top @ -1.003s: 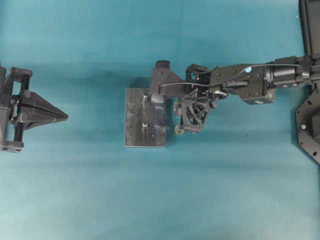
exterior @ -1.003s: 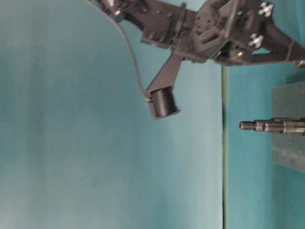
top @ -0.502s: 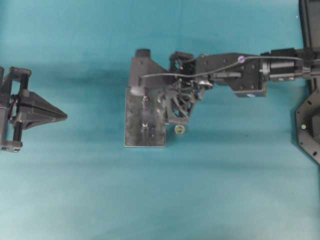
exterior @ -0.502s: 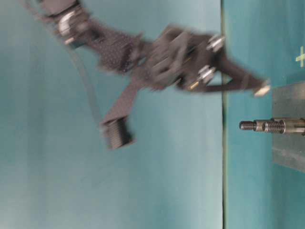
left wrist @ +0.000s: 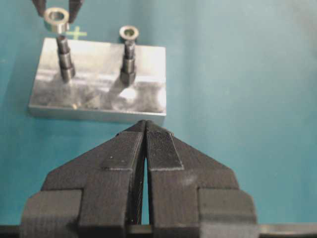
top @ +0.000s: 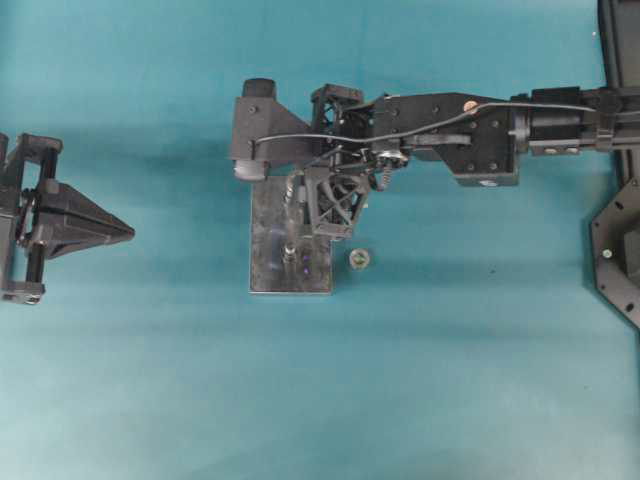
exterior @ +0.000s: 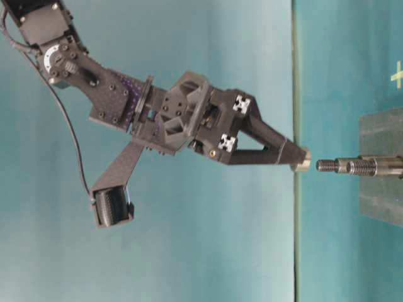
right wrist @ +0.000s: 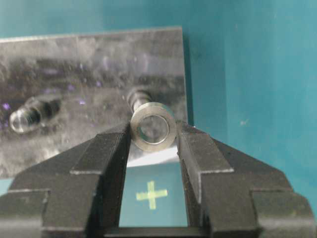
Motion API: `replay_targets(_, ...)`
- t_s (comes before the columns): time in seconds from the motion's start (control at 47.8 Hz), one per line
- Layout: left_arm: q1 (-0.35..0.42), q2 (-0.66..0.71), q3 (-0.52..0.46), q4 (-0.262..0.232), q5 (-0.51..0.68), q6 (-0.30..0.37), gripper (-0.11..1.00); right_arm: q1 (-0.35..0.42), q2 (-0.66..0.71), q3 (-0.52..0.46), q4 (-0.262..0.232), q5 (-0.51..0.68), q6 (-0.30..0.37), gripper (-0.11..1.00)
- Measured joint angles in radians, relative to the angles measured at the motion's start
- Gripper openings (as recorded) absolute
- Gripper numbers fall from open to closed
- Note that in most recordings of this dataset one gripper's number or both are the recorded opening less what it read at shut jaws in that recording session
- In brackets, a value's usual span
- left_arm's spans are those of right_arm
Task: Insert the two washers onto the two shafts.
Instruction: 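Carry the washer left and lower it onto the upper shaft, then open the right gripper to release the washer on the shaft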
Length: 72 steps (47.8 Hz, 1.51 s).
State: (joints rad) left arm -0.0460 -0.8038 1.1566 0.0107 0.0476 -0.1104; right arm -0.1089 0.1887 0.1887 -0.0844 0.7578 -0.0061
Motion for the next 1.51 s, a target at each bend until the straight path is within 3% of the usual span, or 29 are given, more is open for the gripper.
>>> replay_targets(1.171,0.002,-0.006,0.006,0.0,0.0,0.0,0.0,0.008,0.049,0.0,-0.002,-0.029,-0.002,0.34)
replay_targets(1.212,0.0,-0.006,0.008,0.0,0.0,0.0,0.0,0.008,0.051,0.0,-0.002,-0.029,-0.002,0.4)
replay_targets(1.401,0.0,-0.006,0.009,0.0,0.0,0.0,0.0,0.006,0.052,-0.009,-0.002,-0.037,0.0,0.91)
replay_targets(1.505,0.0,-0.006,0.009,0.0,0.0,-0.002,0.0,0.003,0.054,-0.017,-0.002,-0.037,-0.002,0.92)
